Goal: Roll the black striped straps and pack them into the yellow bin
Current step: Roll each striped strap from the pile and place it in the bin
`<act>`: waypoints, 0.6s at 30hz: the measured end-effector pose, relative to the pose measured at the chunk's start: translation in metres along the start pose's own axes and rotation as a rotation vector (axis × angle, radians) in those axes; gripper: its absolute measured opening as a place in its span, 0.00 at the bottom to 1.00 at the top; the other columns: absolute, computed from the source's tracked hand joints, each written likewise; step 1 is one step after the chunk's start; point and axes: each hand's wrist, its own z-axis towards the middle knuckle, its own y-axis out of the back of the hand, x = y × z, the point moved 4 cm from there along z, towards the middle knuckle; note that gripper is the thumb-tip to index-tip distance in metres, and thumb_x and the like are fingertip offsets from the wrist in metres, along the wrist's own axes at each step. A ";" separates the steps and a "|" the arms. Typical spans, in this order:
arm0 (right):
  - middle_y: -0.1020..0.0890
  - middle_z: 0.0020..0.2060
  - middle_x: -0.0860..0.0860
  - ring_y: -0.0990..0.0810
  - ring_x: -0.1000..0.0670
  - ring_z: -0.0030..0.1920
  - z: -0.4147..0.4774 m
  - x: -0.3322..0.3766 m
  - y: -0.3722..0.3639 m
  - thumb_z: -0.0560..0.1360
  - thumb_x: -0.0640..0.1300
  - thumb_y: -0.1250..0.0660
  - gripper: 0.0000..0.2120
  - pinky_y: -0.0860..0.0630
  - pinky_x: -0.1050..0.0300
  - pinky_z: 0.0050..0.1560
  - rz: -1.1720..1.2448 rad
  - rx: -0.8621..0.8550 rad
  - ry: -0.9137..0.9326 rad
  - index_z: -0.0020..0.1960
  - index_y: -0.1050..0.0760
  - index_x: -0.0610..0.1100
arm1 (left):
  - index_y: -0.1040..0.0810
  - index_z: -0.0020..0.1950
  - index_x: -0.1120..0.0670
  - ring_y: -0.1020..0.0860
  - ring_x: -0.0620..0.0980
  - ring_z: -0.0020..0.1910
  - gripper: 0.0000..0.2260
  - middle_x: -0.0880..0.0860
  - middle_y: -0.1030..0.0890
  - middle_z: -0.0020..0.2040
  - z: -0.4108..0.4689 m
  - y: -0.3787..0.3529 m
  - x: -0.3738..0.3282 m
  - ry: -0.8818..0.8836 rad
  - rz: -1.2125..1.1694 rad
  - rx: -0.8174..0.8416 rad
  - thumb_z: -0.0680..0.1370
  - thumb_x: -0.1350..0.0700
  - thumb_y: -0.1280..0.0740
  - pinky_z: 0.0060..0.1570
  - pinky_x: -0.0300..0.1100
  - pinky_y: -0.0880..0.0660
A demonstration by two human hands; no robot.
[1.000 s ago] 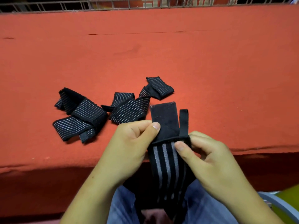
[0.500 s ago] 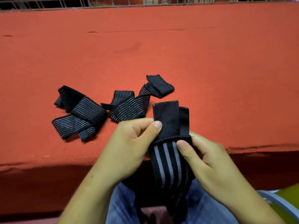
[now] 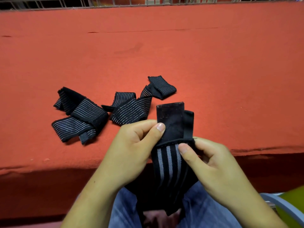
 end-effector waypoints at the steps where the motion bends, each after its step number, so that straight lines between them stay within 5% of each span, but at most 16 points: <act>1: 0.13 0.43 0.48 0.17 0.45 0.43 0.000 0.000 0.000 0.78 0.63 0.37 0.18 0.21 0.44 0.45 0.002 0.009 -0.005 0.53 0.16 0.52 | 0.25 0.41 0.64 0.28 0.52 0.37 0.20 0.66 0.26 0.37 0.000 0.000 0.000 0.003 -0.008 0.000 0.84 0.49 0.37 0.39 0.64 0.24; 11: 0.14 0.45 0.45 0.21 0.57 0.46 0.001 0.002 0.000 0.80 0.55 0.35 0.15 0.21 0.43 0.48 0.066 0.055 -0.021 0.53 0.16 0.45 | 0.22 0.43 0.63 0.26 0.54 0.40 0.19 0.68 0.25 0.40 -0.002 -0.001 0.003 0.012 -0.084 -0.041 0.84 0.49 0.38 0.42 0.69 0.24; 15: 0.13 0.47 0.46 0.16 0.47 0.48 0.001 0.000 0.001 0.80 0.56 0.34 0.16 0.21 0.41 0.51 0.057 0.064 -0.025 0.54 0.16 0.45 | 0.20 0.45 0.61 0.23 0.54 0.40 0.17 0.66 0.21 0.40 -0.003 -0.001 0.004 0.016 -0.095 -0.046 0.84 0.49 0.38 0.43 0.68 0.22; 18: 0.13 0.49 0.45 0.16 0.41 0.52 0.001 -0.001 0.001 0.79 0.58 0.35 0.17 0.21 0.38 0.52 0.044 0.084 -0.034 0.56 0.16 0.46 | 0.17 0.45 0.56 0.23 0.47 0.39 0.15 0.50 0.19 0.37 -0.004 -0.003 0.001 0.001 -0.093 -0.033 0.85 0.51 0.38 0.40 0.53 0.22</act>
